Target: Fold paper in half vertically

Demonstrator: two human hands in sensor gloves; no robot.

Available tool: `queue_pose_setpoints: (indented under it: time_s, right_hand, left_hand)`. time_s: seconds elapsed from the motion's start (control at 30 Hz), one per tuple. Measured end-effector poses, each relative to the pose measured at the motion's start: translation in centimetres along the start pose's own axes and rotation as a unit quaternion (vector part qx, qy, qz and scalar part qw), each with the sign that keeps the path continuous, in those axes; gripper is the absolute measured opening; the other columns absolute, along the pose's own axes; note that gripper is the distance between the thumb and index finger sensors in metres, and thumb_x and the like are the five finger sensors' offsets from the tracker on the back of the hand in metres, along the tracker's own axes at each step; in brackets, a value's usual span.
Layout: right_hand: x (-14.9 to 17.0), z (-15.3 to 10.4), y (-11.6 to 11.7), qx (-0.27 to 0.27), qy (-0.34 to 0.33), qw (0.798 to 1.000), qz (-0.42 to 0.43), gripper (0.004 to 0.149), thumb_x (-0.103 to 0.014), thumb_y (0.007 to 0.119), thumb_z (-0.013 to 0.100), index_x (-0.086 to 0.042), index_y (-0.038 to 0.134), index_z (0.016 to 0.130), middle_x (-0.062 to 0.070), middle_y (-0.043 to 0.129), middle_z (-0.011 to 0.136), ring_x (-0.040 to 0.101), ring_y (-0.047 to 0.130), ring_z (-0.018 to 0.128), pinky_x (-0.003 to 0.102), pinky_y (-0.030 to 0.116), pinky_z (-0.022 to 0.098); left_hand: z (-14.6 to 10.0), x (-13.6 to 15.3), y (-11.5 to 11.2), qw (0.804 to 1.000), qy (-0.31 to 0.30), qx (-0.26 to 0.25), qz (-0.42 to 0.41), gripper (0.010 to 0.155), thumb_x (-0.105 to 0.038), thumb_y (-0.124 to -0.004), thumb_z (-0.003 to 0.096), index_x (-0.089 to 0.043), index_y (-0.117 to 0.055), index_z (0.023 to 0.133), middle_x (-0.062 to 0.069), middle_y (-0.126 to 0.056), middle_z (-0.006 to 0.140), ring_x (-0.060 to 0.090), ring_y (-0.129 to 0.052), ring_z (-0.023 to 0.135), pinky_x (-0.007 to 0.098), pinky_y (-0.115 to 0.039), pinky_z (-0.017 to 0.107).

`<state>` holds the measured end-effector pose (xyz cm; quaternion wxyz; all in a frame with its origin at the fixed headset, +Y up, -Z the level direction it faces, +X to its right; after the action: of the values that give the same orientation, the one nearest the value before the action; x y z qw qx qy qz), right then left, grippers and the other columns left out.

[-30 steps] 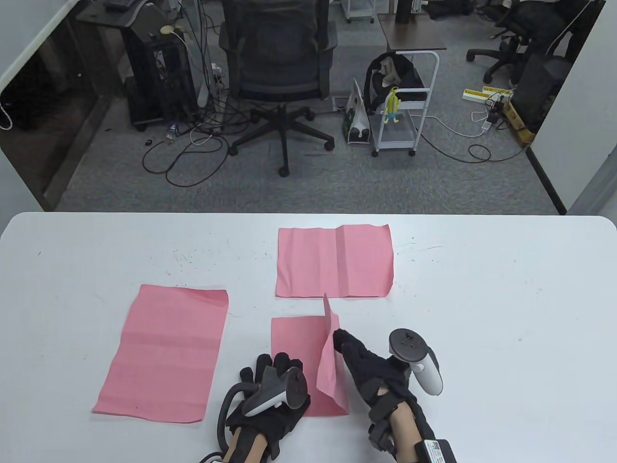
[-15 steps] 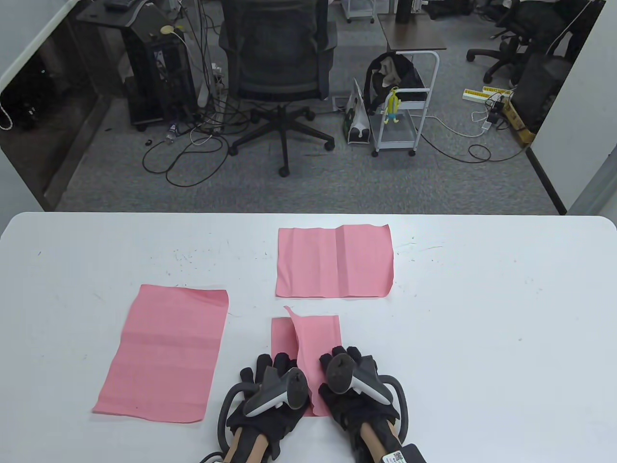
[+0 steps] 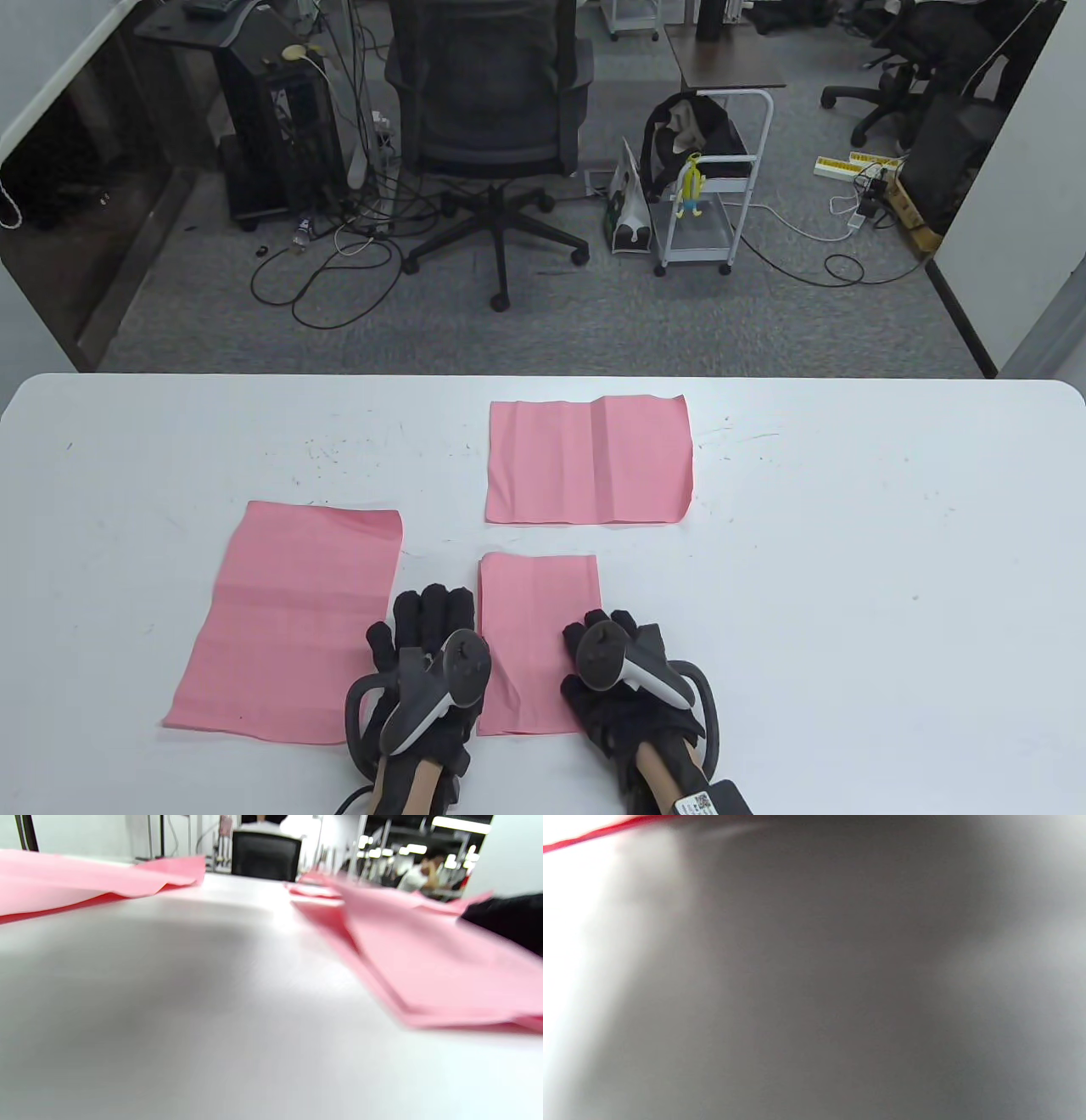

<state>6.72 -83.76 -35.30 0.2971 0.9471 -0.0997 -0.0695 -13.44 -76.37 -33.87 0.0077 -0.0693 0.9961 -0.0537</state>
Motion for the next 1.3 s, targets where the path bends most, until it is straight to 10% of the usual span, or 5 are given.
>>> queue_pose_setpoints:
  time_s: [0.47,0.8,1.07,1.3]
  right_hand:
    - [0.0,0.1,0.0,0.0,0.003,1.0,-0.002,0.066,-0.053,0.054,0.048,-0.04,0.019,0.103,-0.007,0.008,0.113,0.025,0.006,0.106,0.054,0.012,0.076]
    - [0.0,-0.2,-0.7,0.018,0.01,1.0,-0.007,0.067,-0.055,0.058,0.047,-0.04,0.025,0.104,-0.008,0.016,0.115,0.024,0.015,0.109,0.054,0.019,0.078]
    - [-0.3,-3.3,-4.1,0.156,0.025,0.987,0.003,0.06,-0.053,0.062,0.046,-0.028,0.058,0.101,0.002,0.06,0.11,0.03,0.061,0.102,0.053,0.056,0.073]
    - [-1.1,-2.7,-3.0,0.122,0.026,0.991,-0.048,0.057,-0.053,0.063,0.046,-0.028,0.065,0.098,0.0,0.066,0.107,0.028,0.067,0.098,0.05,0.062,0.07]
  left_hand:
    - [0.8,-3.5,-7.6,0.969,-0.063,0.231,0.067,0.072,-0.054,-0.035,0.0589,-0.028,-0.004,0.118,0.007,0.002,0.125,0.048,-0.002,0.114,0.072,-0.018,0.079]
    - [0.9,-3.5,-7.7,0.968,-0.065,0.231,0.07,0.073,-0.055,-0.035,0.0588,-0.027,0.0,0.117,0.008,0.005,0.124,0.048,0.0,0.113,0.073,-0.016,0.079]
    - [0.8,-3.5,-7.7,0.968,-0.065,0.233,0.069,0.073,-0.055,-0.035,0.0588,-0.027,0.0,0.117,0.008,0.006,0.124,0.049,0.001,0.113,0.074,-0.015,0.078]
    - [0.8,-3.5,-7.6,0.968,-0.065,0.233,0.068,0.073,-0.055,-0.035,0.0587,-0.027,0.0,0.117,0.008,0.006,0.124,0.048,0.001,0.113,0.073,-0.015,0.078]
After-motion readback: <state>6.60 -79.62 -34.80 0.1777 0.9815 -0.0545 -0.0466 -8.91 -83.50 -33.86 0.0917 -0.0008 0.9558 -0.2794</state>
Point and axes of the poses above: the tracker on the back of each hand, its own x axis roughly to the little-finger side, its own z axis roughly from the wrist to the fingertips, y = z × x, the point moved 5 cm from there along z, roughly from the wrist to the fingertips
